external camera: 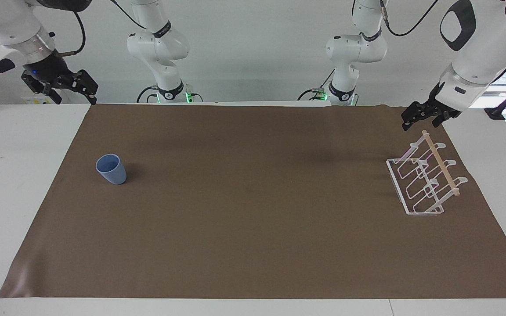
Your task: Hang cup on cup holder
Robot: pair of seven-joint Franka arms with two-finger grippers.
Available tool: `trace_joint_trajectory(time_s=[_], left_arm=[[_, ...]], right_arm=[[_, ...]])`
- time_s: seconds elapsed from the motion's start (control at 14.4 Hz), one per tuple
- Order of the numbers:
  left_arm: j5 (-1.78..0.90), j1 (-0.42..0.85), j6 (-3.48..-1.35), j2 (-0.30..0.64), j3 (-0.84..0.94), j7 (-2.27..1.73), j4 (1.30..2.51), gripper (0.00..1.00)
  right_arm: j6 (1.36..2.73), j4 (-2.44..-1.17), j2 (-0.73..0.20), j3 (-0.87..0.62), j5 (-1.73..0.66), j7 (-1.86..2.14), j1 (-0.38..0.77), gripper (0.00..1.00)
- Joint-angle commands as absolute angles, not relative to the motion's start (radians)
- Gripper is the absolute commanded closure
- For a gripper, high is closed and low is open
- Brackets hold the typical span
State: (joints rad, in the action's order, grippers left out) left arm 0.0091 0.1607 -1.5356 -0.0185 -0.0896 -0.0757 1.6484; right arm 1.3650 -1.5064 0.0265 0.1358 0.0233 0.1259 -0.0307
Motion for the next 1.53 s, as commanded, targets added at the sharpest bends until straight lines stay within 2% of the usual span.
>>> trace_joint_trajectory(time_s=[0.0, 0.49, 0.63, 0.84, 1.04, 1.25, 1.46], left_arm=[[0.021, 0.156, -1.546, -0.037, -0.086, -0.077, 1.661, 0.00], [0.021, 0.158, -1.548, -0.037, -0.086, -0.087, 1.663, 0.00], [0.021, 0.158, -1.548, -0.037, -0.086, -0.087, 1.663, 0.00], [0.021, 0.158, -1.548, -0.037, -0.086, -0.087, 1.664, 0.00], [0.023, 0.158, -1.566, -0.038, -0.086, -0.087, 1.670, 0.00], [0.021, 0.158, -1.566, -0.038, -0.086, -0.089, 1.672, 0.00], [0.021, 0.161, -1.565, -0.040, -0.084, -0.089, 1.674, 0.00]], right_arm=[[1.379, -1.516, 0.029, 0.130, 0.031, 0.140, -0.037, 0.00], [1.371, -1.516, 0.031, 0.127, 0.018, 0.135, -0.028, 0.00], [1.393, -1.558, 0.047, 0.127, 0.018, 0.187, -0.041, 0.00], [1.635, -1.742, 0.078, 0.132, 0.031, 0.314, -0.087, 0.00], [1.840, -1.893, 0.049, 0.133, 0.032, 0.357, -0.115, 0.00], [1.985, -1.960, -0.061, 0.132, 0.031, 0.419, -0.141, 0.00], [2.043, -2.046, -0.086, 0.132, 0.031, 0.433, -0.149, 0.00]])
